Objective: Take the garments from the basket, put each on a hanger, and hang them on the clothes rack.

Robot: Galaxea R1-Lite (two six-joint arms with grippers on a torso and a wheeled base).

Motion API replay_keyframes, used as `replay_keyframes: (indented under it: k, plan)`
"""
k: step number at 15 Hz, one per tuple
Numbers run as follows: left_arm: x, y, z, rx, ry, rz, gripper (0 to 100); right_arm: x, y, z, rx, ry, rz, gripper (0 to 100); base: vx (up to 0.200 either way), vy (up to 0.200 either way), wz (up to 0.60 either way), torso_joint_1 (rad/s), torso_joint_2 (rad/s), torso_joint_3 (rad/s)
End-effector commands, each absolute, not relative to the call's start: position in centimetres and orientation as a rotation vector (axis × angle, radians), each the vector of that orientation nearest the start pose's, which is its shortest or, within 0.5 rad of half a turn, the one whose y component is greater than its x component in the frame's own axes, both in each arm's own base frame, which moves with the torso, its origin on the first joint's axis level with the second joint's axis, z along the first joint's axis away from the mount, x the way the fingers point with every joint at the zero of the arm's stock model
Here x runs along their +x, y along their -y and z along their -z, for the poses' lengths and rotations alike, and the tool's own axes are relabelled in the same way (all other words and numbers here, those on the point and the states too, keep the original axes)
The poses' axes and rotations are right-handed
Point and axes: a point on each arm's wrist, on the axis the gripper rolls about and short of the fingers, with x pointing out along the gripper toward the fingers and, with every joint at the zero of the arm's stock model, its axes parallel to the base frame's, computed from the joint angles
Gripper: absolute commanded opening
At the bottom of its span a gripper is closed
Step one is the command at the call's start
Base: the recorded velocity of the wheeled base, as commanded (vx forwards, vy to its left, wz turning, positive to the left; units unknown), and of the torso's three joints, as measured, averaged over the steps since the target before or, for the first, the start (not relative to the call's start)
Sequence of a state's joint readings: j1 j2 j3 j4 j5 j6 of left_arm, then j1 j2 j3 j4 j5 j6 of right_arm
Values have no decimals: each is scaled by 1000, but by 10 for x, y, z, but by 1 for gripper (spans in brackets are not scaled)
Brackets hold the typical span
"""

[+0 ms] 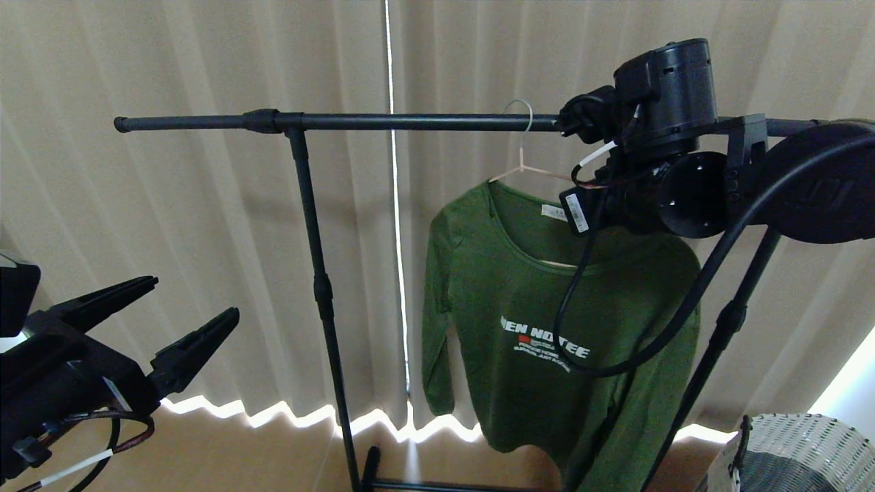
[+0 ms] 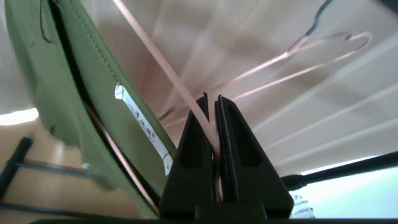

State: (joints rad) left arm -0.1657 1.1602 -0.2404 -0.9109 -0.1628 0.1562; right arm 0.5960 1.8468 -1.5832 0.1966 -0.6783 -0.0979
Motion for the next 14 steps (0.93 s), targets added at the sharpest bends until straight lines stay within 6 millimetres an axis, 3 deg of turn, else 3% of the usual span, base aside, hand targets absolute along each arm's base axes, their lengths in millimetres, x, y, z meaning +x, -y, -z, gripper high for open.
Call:
replay_keyframes:
  k: [1,10,11,14]
  plan:
    - [146,28,-182,152,19,327,100,307,-196,-270,-374,-374,53,0,0,0,0,0,0,0]
    - [147,27,-183,148,21,322,100,303,-204,-275,-375,-366,27,0,0,0,0,0,0,0]
    - [147,28,-183,149,21,323,100,303,-204,-275,-374,-365,27,100,0,0,0,0,0,0]
    - [147,27,-183,148,22,319,100,303,-204,-277,-351,-347,27,100,0,0,0,0,0,0]
